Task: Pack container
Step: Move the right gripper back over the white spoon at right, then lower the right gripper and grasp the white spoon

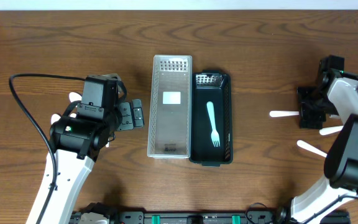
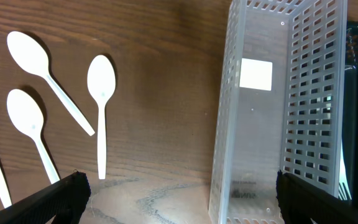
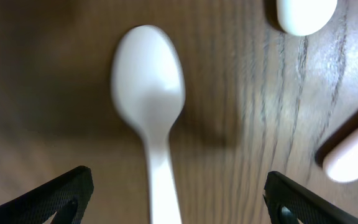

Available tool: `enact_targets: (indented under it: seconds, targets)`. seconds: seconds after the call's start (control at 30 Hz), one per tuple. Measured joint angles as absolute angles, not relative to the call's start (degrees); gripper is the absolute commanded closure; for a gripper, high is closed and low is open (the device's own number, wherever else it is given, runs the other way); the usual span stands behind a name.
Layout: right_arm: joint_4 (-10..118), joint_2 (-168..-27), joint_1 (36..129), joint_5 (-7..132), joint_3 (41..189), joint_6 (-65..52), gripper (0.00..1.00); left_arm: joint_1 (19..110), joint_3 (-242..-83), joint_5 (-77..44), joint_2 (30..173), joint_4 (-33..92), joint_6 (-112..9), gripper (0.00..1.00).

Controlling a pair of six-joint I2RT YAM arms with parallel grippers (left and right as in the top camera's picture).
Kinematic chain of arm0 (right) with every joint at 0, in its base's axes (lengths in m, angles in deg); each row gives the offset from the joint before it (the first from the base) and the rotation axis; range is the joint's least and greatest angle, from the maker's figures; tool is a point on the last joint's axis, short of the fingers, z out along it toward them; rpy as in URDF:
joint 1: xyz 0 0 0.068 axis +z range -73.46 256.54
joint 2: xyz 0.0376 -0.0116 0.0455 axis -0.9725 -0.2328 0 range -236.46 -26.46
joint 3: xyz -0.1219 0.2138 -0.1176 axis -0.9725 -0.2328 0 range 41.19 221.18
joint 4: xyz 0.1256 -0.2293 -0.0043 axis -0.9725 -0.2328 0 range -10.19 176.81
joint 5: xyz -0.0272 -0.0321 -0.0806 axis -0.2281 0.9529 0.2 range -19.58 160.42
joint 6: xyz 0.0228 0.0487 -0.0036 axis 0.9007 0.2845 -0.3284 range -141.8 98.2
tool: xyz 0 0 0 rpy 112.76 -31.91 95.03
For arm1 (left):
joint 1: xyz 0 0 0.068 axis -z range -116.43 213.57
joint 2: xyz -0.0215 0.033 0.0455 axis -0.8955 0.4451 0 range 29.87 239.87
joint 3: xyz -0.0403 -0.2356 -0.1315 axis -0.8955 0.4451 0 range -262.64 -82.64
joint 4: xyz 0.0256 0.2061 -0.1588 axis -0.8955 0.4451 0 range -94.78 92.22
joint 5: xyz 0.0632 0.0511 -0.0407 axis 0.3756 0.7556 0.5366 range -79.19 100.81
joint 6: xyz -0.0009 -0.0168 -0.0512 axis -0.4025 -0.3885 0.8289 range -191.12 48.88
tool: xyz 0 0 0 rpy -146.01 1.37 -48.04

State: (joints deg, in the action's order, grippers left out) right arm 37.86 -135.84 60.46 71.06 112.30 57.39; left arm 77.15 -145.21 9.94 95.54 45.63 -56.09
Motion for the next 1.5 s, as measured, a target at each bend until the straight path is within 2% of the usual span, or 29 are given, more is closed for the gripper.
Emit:
enact_targets:
  seconds: [0.37, 0.67, 1.2, 1.5]
  targets:
    - [38.69, -139.32, 59.17, 68.68, 112.65, 56.80, 0.07, 77.15, -145.21, 9.94, 95.54, 45.61, -56.09, 0.02]
    - [38.47, -139.34, 59.17, 68.35, 112.69, 51.95, 0.24, 77.15, -145.21, 9.94, 95.54, 45.61, -56.09, 0.02]
    - [38.93, -139.34, 59.19, 68.92, 112.69, 49.46, 0.29, 77.15, -145.21, 9.94, 95.54, 45.63, -56.09, 0.02]
    - [43.70, -139.25, 57.51, 70.74, 112.86, 49.24, 0.30, 77.15, -145.21, 9.94, 95.54, 46.29, -56.09, 0.02]
